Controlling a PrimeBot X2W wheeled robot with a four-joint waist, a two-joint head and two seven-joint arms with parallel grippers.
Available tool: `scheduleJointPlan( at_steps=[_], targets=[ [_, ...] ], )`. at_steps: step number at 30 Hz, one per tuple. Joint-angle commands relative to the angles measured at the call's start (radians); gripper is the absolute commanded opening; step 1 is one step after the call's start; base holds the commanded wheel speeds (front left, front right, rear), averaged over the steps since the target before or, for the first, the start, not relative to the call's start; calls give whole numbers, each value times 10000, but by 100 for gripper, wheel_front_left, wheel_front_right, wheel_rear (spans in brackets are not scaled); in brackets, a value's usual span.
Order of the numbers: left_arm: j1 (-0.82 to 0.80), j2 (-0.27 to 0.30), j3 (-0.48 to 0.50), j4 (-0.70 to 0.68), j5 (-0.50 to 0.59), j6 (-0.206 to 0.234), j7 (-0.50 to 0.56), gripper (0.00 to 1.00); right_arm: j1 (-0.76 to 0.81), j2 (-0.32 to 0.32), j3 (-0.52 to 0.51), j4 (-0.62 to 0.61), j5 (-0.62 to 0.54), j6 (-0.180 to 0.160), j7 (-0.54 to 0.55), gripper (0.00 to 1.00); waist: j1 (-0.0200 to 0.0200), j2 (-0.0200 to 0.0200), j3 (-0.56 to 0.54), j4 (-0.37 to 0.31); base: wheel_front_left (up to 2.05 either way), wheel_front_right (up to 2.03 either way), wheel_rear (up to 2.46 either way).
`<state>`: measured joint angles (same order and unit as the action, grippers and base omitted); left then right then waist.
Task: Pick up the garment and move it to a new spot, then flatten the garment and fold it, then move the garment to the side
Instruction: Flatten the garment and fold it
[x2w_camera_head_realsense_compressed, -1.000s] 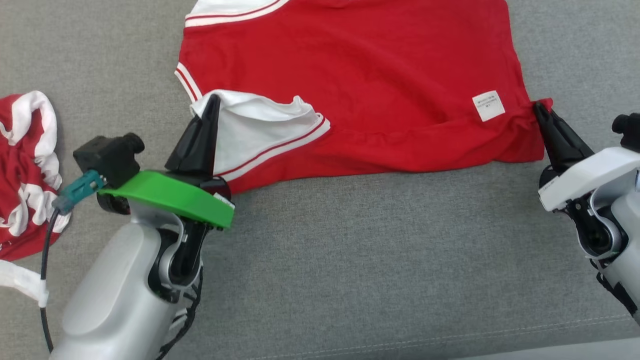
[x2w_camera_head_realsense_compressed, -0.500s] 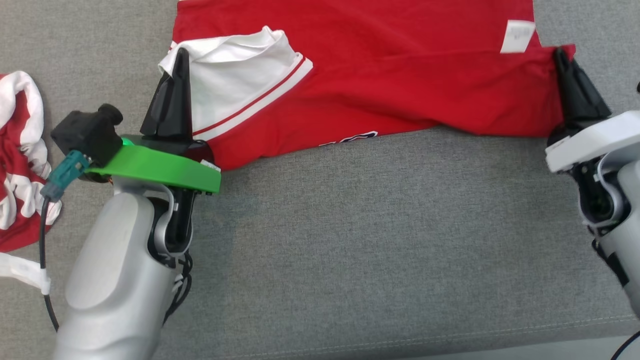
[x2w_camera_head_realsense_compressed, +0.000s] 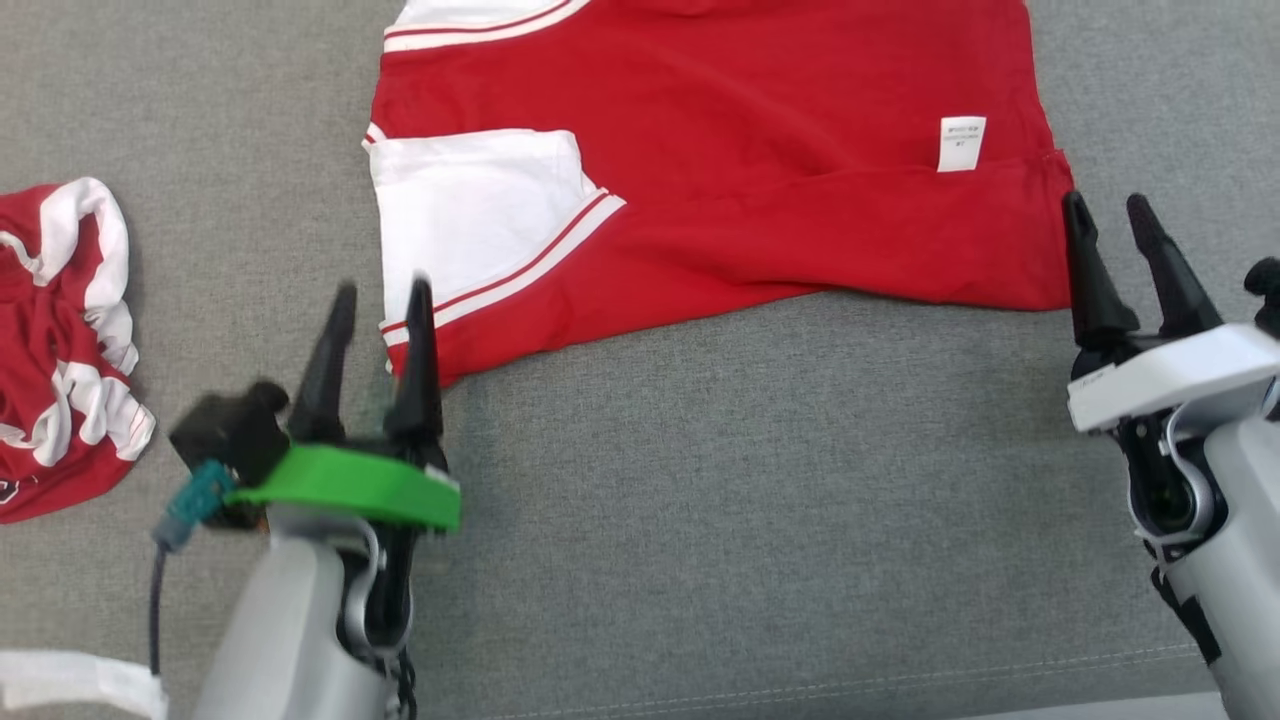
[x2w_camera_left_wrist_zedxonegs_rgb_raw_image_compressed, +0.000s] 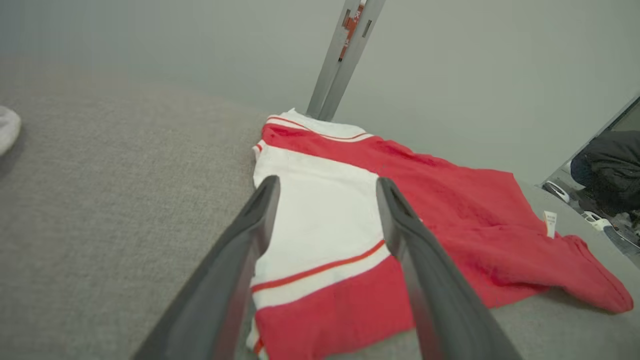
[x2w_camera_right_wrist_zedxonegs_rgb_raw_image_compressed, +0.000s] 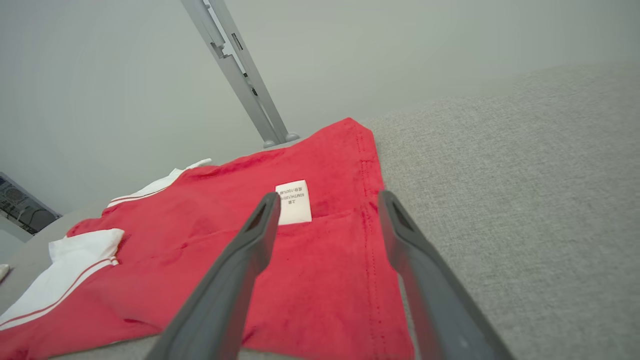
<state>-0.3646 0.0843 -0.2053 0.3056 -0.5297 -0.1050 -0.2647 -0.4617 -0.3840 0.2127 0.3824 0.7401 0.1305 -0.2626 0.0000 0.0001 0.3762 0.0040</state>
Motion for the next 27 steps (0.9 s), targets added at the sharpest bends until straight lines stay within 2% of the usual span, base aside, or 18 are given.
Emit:
scheduleJointPlan(
  at_steps=[1, 11, 13, 15, 16, 17, 27],
  targets=[
    [305, -42, -10, 309, -141, 75, 25, 100, 267, 51, -119, -99, -95, 5, -29, 100, 0, -1, -107, -51, 0, 0, 0],
    [51, -221, -307, 1876, -1060, -17, 639, 100, 800, 340, -50, -31, 192, 5, -30, 100, 0, -1, -101, -104, 0, 0, 0],
    [-77, -177, -373, 2208, -954, 180, 847, 48, 689, 340, 71, 81, 273, 5, -30, 100, 0, -1, -56, -117, 0, 0, 0],
    [-150, -183, -399, 2386, -1025, 243, 1014, 42, 600, 371, 167, 258, 392, 5, -30, 100, 0, -1, -11, -105, 0, 0, 0],
    [-185, -165, -440, 2418, -992, 236, 1058, 29, 556, 386, 233, 378, 503, 5, -30, 100, 0, -1, 16, -87, 0, 0, 0],
    [-184, -151, -471, 2405, -985, 208, 1081, 1, 507, 403, 295, 487, 613, 5, -30, 100, 0, -1, 29, -71, 0, 0, 0],
    [-78, 447, -988, 1883, -331, 78, 769, 0, -193, 383, 913, 2086, 1917, 5, -14, 100, 0, -1, 126, 257, 0, 0, 0]
  ],
)
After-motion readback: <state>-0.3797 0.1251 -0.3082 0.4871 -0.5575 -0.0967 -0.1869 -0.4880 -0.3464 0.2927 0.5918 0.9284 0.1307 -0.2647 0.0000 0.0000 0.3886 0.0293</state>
